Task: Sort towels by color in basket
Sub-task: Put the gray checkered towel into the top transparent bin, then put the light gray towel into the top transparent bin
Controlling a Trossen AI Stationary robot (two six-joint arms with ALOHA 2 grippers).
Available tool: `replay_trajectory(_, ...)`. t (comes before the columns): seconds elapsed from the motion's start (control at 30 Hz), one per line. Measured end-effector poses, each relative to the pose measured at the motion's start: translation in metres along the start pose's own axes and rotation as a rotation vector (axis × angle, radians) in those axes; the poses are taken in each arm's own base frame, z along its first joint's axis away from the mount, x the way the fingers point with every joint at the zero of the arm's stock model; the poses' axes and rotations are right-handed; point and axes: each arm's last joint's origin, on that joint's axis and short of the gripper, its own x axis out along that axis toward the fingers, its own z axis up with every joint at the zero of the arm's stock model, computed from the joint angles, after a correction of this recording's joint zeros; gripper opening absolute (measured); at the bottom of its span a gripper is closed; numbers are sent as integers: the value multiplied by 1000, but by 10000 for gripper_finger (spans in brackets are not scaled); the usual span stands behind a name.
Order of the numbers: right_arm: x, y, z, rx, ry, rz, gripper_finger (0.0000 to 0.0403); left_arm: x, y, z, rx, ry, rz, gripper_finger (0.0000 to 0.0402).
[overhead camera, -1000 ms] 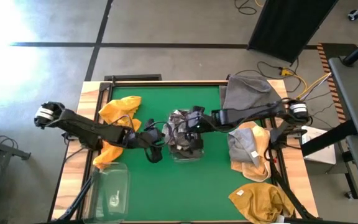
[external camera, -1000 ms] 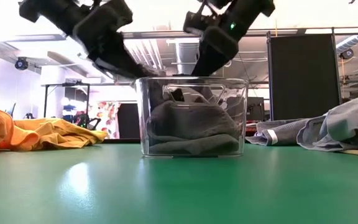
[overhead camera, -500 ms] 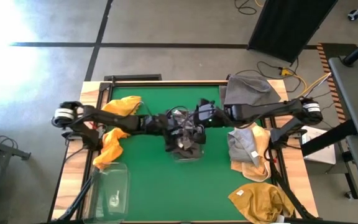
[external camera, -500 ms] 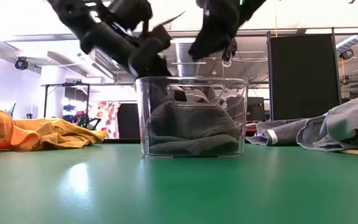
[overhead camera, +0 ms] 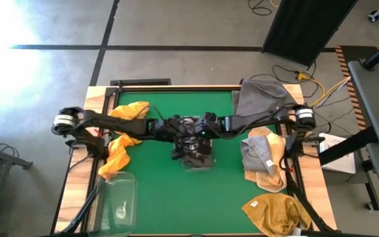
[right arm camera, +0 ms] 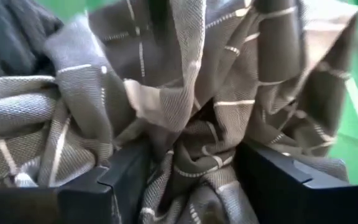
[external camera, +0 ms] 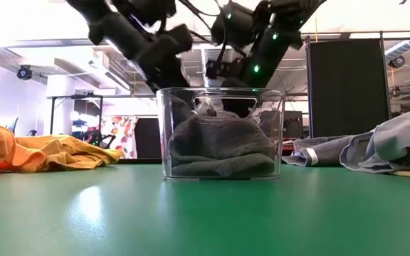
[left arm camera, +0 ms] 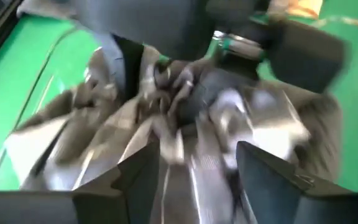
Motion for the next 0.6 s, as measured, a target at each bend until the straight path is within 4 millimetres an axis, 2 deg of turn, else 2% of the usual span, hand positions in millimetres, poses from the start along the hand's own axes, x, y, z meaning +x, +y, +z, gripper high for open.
replay_trajectory(0.17, 18, 1, -3, -17, 46, -2, 216, -42, -2, -4, -30, -59, -17, 205)
replay_trajectory(0.3, 12, 0, 3, -56, 63, -2, 231, -65, -8, -17, -45, -228, -52, 204)
replay_trajectory(0.4, -7, -3, 13, -87, 87, 1, 254, -74, -13, -33, -55, -357, -88, 204)
replay_trajectory(0.6, -73, -16, 37, -133, 110, -2, 316, -81, -21, -66, -113, -505, -161, 204)
